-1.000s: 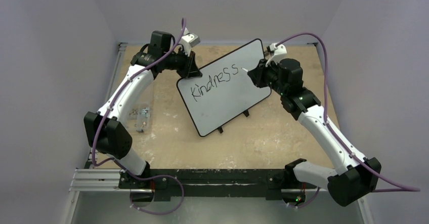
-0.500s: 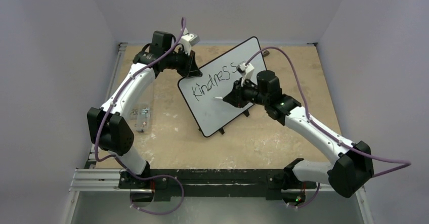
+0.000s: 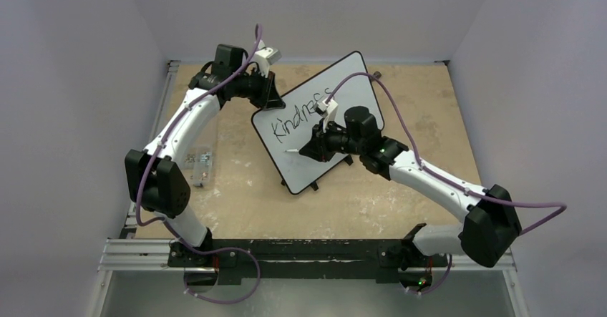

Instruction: Write a sentence on the whiteboard

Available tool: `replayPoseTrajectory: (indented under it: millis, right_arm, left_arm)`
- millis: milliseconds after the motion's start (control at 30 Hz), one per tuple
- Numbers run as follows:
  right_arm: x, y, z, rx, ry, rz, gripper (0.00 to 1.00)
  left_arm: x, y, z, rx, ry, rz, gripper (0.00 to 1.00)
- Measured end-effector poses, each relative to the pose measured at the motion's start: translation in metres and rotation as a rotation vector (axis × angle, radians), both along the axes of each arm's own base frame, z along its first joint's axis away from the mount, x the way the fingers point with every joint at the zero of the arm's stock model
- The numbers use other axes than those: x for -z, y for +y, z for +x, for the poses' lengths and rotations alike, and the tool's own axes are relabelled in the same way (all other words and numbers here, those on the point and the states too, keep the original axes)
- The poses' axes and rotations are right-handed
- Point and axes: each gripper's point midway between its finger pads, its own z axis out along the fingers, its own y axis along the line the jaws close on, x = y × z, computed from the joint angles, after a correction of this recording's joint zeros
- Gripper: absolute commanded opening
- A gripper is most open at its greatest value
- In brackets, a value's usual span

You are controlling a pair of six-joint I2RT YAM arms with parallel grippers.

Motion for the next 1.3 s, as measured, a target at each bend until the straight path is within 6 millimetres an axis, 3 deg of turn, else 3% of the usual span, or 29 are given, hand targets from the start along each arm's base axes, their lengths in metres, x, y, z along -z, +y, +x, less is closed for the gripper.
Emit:
replayPoseTrajectory:
  millis: [267, 800, 1300]
  right_arm:
    - [0.014, 0.008, -0.007, -0.027, 0.01, -0.025, 0.0]
    - [0.034, 0.011, 0.008, 0.024, 0.021, -0.064, 0.0]
    - [0.046, 0.017, -0.001, -0.029, 0.043, -0.081, 0.0]
  left_arm:
    - [0.004, 0.003, 0.003, -0.01, 0.014, 0.0, 0.0]
    - [0.005, 0.003, 0.003, -0.008, 0.016, -0.002, 0.0]
    - [0.007, 0.004, 0.006, -0.004, 0.017, -0.003, 0.0]
